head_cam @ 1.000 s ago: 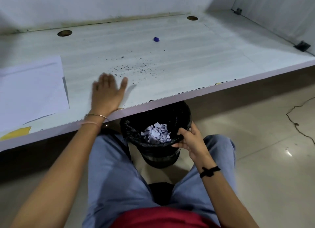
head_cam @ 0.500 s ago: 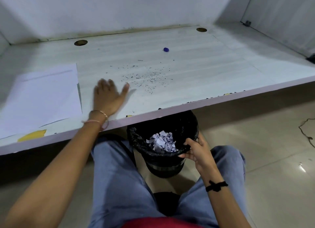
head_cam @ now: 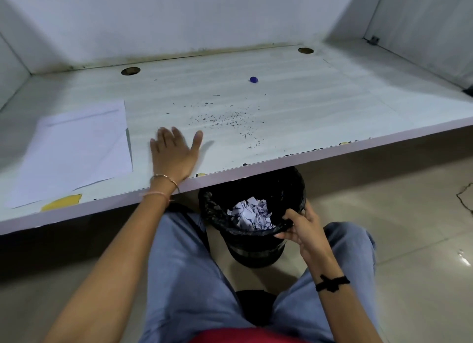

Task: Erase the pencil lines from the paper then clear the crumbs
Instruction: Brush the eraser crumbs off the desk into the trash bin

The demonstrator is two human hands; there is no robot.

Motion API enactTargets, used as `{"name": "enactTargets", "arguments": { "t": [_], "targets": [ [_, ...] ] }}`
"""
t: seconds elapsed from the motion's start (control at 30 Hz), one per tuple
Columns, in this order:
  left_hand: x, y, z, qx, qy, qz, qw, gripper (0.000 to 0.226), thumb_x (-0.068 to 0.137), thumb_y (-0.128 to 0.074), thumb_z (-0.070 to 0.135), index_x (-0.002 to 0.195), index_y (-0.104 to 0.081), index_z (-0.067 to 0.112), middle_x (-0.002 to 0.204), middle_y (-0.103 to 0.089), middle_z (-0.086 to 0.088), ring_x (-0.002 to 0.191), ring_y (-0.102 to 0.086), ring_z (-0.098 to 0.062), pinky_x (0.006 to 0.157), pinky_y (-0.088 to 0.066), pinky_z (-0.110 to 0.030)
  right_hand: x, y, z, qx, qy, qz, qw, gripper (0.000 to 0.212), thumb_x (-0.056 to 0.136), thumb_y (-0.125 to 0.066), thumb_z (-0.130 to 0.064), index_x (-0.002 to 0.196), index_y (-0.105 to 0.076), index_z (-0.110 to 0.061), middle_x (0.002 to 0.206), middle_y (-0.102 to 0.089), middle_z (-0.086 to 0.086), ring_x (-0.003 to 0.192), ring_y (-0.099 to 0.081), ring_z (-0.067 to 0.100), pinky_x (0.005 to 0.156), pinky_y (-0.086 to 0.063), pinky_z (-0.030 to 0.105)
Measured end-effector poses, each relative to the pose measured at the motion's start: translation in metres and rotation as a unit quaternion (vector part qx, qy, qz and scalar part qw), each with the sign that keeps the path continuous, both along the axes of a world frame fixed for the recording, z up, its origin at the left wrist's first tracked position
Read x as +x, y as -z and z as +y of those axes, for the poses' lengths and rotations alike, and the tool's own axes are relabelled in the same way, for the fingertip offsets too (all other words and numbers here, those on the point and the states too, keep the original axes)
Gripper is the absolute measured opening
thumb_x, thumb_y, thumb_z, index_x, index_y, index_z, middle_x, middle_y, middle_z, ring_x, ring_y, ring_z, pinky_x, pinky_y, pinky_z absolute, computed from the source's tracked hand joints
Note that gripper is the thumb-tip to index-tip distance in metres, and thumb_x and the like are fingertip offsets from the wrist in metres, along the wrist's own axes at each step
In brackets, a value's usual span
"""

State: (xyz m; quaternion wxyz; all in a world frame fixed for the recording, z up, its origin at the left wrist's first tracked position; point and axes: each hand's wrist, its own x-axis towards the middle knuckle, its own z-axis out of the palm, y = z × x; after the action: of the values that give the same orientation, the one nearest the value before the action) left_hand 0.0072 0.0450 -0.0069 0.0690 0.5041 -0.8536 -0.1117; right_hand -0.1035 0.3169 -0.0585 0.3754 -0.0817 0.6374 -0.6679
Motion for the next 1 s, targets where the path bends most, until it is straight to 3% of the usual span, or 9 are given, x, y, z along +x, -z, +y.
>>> {"name": "enactTargets", "arguments": {
  "t": [0.1, 0.27, 0.33, 0.43, 0.57, 0.63, 0.77, 0.83, 1.0],
  "targets": [
    [-0.035, 0.002, 0.048, -0.022, 0.086, 0.018, 0.996, 0.102, 0.086, 0.008, 0.072, 0.153, -0.014, -0.002, 0.160, -0.011, -0.025, 0.150, -0.008, -0.033, 0.122, -0.007, -0.046, 0.002, 0.000, 0.000, 0.001, -0.008, 0.002, 1.000, 0.045, 0.096, -0.048, 0.000, 0.134, -0.047, -0.025, 0.099, -0.061, 0.007, 0.078, -0.065, 0.024, 0.050, -0.056, 0.026],
    [-0.065, -0.011, 0.093, 0.021, 0.263, 0.047, 0.963, 0.109, 0.074, 0.025, 0.077, 0.155, 0.006, 0.007, 0.162, 0.013, -0.012, 0.150, 0.010, -0.023, 0.121, 0.006, -0.045, 0.003, -0.002, -0.003, 0.006, -0.011, 0.005, 1.000, 0.046, 0.096, -0.048, 0.000, 0.136, -0.046, -0.023, 0.098, -0.060, 0.007, 0.079, -0.065, 0.026, 0.050, -0.056, 0.026],
    [-0.056, -0.016, 0.070, -0.008, 0.167, 0.108, 0.980, 0.101, 0.082, 0.014, 0.073, 0.155, 0.000, 0.005, 0.163, 0.003, -0.014, 0.151, 0.004, -0.023, 0.121, 0.003, -0.048, 0.002, -0.003, -0.001, 0.006, -0.010, 0.007, 1.000, 0.046, 0.096, -0.048, 0.000, 0.135, -0.047, -0.023, 0.096, -0.060, 0.006, 0.076, -0.063, 0.024, 0.049, -0.055, 0.025],
    [-0.041, -0.008, 0.039, 0.004, 0.035, 0.038, 0.999, 0.097, 0.089, 0.004, 0.073, 0.155, -0.005, 0.003, 0.162, -0.003, -0.021, 0.151, -0.001, -0.032, 0.119, 0.003, -0.051, 0.000, -0.004, 0.002, 0.009, -0.003, 0.005, 1.000, 0.046, 0.096, -0.047, 0.001, 0.135, -0.046, -0.023, 0.091, -0.059, 0.005, 0.072, -0.061, 0.022, 0.048, -0.055, 0.025],
    [-0.072, -0.001, 0.080, 0.007, 0.258, 0.062, 0.964, 0.092, 0.091, 0.001, 0.070, 0.155, -0.003, 0.004, 0.163, -0.002, -0.014, 0.151, -0.002, -0.022, 0.123, -0.004, -0.041, -0.004, -0.006, 0.000, 0.021, 0.010, 0.013, 1.000, 0.046, 0.096, -0.047, 0.000, 0.136, -0.046, -0.023, 0.088, -0.059, 0.007, 0.069, -0.062, 0.023, 0.049, -0.055, 0.026],
    [-0.079, -0.009, 0.094, 0.063, 0.328, 0.106, 0.937, 0.078, 0.097, -0.005, 0.061, 0.155, 0.008, 0.010, 0.163, 0.011, -0.004, 0.149, 0.008, -0.011, 0.121, 0.006, -0.034, -0.006, -0.007, -0.001, 0.025, 0.017, 0.017, 0.999, 0.046, 0.097, -0.046, -0.001, 0.137, -0.045, -0.022, 0.088, -0.058, 0.007, 0.067, -0.063, 0.023, 0.049, -0.056, 0.027],
    [-0.051, -0.024, 0.031, 0.003, 0.193, 0.205, 0.959, 0.058, 0.107, -0.022, 0.035, 0.153, -0.014, 0.000, 0.163, 0.001, -0.013, 0.151, 0.001, -0.022, 0.122, 0.001, -0.046, -0.009, -0.010, 0.000, 0.026, 0.033, 0.019, 0.999, 0.044, 0.097, -0.045, 0.001, 0.136, -0.044, -0.019, 0.089, -0.059, 0.007, 0.068, -0.064, 0.024, 0.048, -0.056, 0.027],
    [-0.025, -0.023, -0.018, 0.016, 0.082, 0.222, 0.971, 0.067, 0.104, -0.020, 0.047, 0.153, -0.018, 0.002, 0.163, -0.008, -0.016, 0.151, -0.004, -0.029, 0.122, -0.001, -0.046, -0.008, -0.009, 0.002, 0.027, 0.041, 0.017, 0.999, 0.039, 0.096, -0.046, 0.001, 0.130, -0.046, -0.019, 0.088, -0.060, 0.006, 0.067, -0.064, 0.022, 0.047, -0.055, 0.026],
    [-0.013, 0.000, -0.099, 0.023, -0.006, 0.044, 0.999, 0.085, 0.100, -0.014, 0.060, 0.151, -0.012, -0.008, 0.159, -0.010, -0.027, 0.150, -0.006, -0.033, 0.121, -0.003, -0.044, -0.010, -0.009, -0.001, 0.038, 0.065, 0.031, 0.997, 0.033, 0.093, -0.047, 0.004, 0.120, -0.051, -0.014, 0.084, -0.057, 0.008, 0.060, -0.057, 0.025, 0.042, -0.051, 0.025]
  ]
}}
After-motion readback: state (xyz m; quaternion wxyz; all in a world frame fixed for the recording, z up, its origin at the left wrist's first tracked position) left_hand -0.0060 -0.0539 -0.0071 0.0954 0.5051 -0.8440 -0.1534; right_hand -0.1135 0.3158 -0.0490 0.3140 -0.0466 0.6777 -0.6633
